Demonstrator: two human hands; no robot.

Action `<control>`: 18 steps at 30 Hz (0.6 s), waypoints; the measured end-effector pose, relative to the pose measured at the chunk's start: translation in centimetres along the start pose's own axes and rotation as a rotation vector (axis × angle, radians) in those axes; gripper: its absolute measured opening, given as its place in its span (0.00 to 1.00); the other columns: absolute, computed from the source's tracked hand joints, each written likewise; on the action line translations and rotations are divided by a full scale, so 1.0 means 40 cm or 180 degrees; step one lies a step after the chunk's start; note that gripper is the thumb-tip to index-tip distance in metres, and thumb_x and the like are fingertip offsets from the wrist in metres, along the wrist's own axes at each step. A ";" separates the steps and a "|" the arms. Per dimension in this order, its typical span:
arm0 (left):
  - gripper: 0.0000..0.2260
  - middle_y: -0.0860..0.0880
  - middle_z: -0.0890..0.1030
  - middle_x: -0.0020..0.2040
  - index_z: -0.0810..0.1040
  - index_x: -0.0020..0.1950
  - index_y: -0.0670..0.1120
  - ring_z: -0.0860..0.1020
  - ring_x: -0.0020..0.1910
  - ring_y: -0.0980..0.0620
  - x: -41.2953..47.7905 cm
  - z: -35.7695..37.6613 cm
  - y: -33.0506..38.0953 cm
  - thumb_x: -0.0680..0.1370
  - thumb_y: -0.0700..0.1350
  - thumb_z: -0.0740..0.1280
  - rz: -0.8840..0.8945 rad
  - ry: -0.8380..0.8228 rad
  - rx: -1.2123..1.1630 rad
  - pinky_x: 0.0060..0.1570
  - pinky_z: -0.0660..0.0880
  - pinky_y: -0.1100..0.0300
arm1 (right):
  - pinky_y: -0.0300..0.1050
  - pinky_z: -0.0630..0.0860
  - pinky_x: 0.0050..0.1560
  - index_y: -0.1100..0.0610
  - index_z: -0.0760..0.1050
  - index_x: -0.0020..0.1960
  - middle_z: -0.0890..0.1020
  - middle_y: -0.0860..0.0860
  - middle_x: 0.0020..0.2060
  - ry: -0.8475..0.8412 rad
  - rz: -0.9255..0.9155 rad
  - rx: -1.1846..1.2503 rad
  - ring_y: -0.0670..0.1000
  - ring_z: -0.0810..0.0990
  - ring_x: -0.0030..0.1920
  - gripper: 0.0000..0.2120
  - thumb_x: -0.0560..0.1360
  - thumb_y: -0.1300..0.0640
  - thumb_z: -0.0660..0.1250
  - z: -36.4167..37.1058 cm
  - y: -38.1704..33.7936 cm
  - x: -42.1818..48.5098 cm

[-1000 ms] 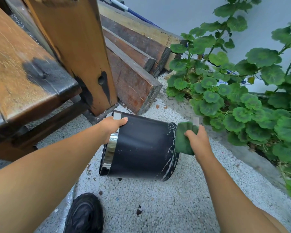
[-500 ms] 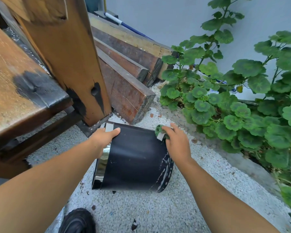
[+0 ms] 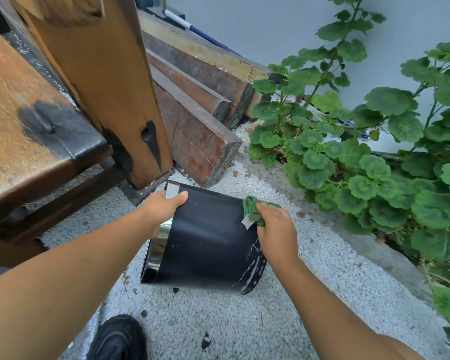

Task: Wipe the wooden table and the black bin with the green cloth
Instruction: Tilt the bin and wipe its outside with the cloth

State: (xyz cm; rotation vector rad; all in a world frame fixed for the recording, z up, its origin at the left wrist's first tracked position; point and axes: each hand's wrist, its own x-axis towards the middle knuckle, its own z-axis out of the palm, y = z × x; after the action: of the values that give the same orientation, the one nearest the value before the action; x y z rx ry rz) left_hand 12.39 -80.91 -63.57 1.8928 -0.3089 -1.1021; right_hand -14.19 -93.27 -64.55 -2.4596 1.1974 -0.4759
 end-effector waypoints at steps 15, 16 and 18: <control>0.52 0.48 0.76 0.68 0.70 0.73 0.45 0.76 0.64 0.43 0.045 -0.026 0.001 0.56 0.73 0.73 -0.0140 0.0118 -0.0043 0.63 0.73 0.42 | 0.51 0.81 0.51 0.57 0.82 0.60 0.82 0.48 0.53 0.0418 0.0049 0.0063 0.51 0.75 0.54 0.29 0.61 0.71 0.78 0.059 -0.003 -0.228; 0.55 0.48 0.76 0.68 0.69 0.73 0.45 0.77 0.64 0.43 0.057 -0.029 -0.006 0.53 0.75 0.73 -0.0135 0.0174 -0.0035 0.63 0.74 0.42 | 0.51 0.81 0.51 0.56 0.82 0.60 0.81 0.48 0.52 0.0372 0.0073 0.0074 0.51 0.75 0.54 0.29 0.60 0.72 0.77 0.065 -0.005 -0.244; 0.56 0.47 0.78 0.66 0.71 0.71 0.43 0.78 0.61 0.42 0.090 -0.038 -0.031 0.52 0.76 0.71 -0.0067 0.0262 0.0020 0.62 0.75 0.43 | 0.51 0.80 0.50 0.55 0.81 0.60 0.80 0.47 0.52 0.0318 0.0100 0.0105 0.51 0.74 0.53 0.30 0.59 0.72 0.77 0.078 -0.004 -0.274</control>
State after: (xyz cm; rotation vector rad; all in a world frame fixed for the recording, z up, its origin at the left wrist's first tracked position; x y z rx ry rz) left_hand 15.42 -81.47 -66.30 1.9452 -0.2469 -1.0349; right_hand -19.07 -83.87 -68.76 -2.4108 1.2552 -0.6113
